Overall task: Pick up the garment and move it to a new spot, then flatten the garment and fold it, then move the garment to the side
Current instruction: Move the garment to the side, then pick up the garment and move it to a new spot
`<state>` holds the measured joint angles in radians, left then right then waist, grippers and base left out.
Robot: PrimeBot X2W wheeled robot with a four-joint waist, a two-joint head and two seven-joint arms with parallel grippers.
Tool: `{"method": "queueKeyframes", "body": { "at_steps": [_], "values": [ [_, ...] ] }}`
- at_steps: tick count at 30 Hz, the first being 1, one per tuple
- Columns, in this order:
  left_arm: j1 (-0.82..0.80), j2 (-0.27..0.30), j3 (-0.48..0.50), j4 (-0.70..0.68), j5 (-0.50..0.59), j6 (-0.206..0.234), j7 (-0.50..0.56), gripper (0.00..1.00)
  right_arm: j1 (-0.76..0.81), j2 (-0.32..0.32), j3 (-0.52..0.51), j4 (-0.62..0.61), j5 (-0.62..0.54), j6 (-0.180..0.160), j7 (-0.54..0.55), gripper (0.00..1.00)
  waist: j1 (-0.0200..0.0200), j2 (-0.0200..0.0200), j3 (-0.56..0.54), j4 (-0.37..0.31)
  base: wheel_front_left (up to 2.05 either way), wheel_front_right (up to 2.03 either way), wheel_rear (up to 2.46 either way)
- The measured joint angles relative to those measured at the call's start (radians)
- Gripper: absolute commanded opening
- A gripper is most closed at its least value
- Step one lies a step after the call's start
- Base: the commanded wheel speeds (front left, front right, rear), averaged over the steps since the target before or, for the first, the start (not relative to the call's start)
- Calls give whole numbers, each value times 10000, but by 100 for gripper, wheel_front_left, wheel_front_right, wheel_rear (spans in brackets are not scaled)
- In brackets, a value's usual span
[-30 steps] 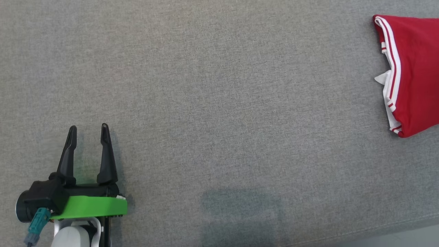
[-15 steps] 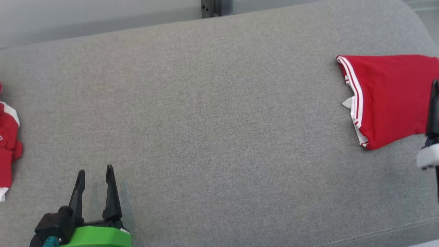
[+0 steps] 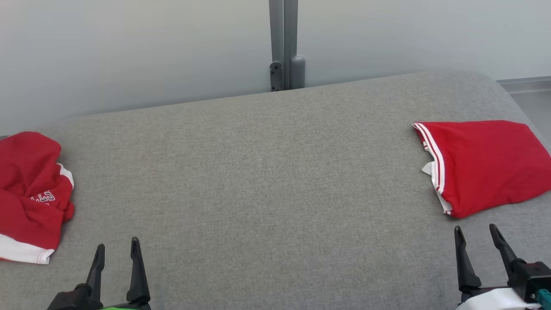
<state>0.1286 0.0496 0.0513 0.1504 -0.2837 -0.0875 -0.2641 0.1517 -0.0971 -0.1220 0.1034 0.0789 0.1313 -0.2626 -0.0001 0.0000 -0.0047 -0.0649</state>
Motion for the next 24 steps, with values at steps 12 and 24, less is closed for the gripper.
{"method": "queueKeyframes", "body": {
  "at_steps": [12, 24],
  "values": [
    [-2, -2, -199, 10, 27, 29, 2, 100, 64, 219, 6, 38, -119, -2, 0, 100, 0, 0, -200, 715, 0, 0, 0],
    [-226, -4, -320, -13, -198, 117, 0, 100, -152, 314, 823, -130, -19, -2, 0, 100, 0, 0, -133, 2516, 0, 0, 0]
  ]
}}
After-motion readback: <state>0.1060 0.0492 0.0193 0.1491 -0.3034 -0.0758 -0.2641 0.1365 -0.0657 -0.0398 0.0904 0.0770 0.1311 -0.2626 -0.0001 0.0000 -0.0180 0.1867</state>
